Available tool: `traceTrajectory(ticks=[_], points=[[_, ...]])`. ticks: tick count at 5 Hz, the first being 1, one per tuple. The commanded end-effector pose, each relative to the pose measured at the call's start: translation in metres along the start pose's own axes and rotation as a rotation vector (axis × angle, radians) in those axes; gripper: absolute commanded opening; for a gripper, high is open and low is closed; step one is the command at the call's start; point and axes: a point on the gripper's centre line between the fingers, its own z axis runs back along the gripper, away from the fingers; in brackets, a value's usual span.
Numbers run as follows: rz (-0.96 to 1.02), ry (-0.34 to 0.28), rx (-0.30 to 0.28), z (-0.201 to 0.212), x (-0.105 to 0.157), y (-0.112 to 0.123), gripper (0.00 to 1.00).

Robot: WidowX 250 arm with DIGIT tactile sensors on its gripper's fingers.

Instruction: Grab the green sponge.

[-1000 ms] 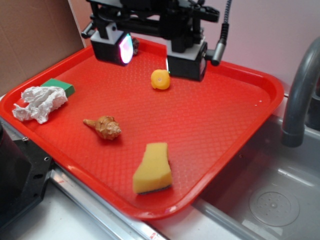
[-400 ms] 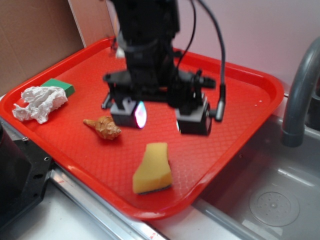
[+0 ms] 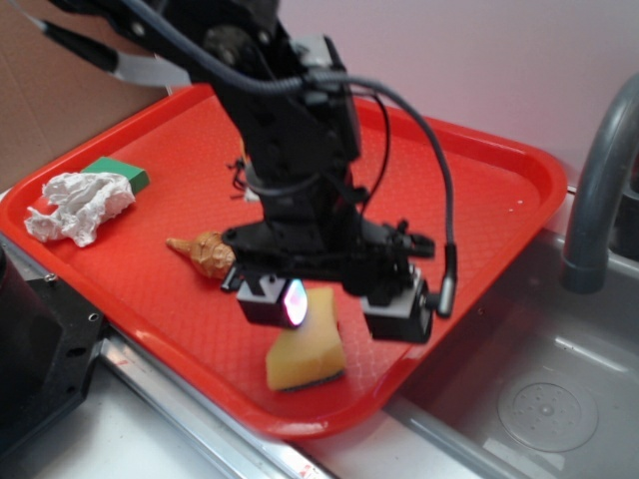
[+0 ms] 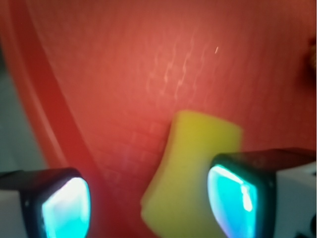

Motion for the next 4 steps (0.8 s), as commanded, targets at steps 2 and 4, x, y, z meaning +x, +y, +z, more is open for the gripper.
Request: traceTrajectory(ticks=[2,4], points=[[-0.037,0.039,0.077,-0.005,0.0,0.035,1.0],[-0.078,0.101,0.109,-0.016,0.004,0.019,0.0]])
